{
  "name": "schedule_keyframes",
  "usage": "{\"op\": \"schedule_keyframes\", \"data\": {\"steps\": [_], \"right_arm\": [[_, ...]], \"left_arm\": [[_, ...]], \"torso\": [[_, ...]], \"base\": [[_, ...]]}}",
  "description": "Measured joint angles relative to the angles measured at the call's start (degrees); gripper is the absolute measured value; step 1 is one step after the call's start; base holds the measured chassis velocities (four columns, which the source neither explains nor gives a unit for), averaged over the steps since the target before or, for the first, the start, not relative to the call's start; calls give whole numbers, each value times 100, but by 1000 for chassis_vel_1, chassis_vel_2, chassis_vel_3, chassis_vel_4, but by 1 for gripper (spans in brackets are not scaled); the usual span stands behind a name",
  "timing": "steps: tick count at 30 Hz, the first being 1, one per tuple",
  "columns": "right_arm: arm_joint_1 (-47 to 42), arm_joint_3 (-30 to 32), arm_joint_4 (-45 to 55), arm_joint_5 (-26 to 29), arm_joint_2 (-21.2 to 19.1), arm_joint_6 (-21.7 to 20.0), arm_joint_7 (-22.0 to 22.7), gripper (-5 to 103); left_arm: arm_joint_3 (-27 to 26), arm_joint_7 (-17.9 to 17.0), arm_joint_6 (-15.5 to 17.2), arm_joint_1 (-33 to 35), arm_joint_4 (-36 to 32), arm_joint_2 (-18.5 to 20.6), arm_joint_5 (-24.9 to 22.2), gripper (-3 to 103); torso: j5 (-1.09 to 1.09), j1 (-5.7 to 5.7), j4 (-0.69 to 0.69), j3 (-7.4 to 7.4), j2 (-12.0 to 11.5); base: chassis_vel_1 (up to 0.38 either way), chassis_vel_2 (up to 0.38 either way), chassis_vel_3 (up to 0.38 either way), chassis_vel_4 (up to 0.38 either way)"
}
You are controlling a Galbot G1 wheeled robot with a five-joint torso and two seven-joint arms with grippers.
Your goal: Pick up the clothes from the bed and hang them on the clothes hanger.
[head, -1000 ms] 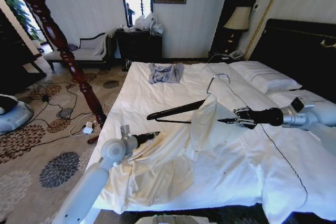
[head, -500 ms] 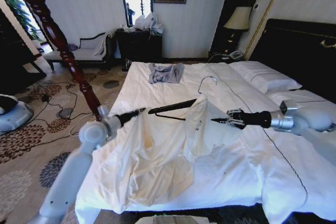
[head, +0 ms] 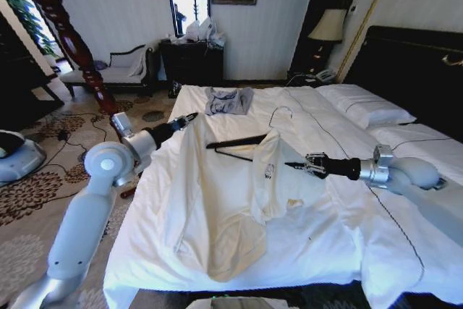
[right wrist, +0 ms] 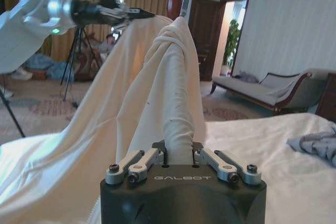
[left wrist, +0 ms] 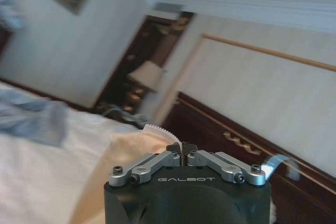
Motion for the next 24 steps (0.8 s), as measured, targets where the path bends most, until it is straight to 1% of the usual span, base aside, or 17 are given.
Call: {"op": "schedule_keyframes", "data": {"steps": [2,5,7,15,20,24], "right_arm": [[1,2,45,120,27,27,28,20],[10,2,67,184,51,62,61,20],[30,-22,114,320,93,90,131,20],[80,-94,252,638,173,134,211,20],[137,-112,340,954,196,164,358,20],[157,-112,446,1097,193,164,446,20]], "left_arm": [[199,75,-1,0,-216,-46,99,1],[332,153,-1,21,-303,-67,214,1],[523,291,-1,61,-378,-78,375,1],[801,503,-2,119,-411,-29,577,1],[1118,735,-20,244,-396,27,1018,1],[1346,834,-23,213,-396,12,1170,1]], "torso": [[0,0,-1,0,0],[0,0,-1,0,0],[0,0,1,0,0],[0,0,0,0,0],[0,0,0,0,0],[-1,0,1,0,0]], "base": [[0,0,0,0],[0,0,0,0],[0,0,0,0],[0,0,0,0],[0,0,0,0],[0,0,0,0]]}}
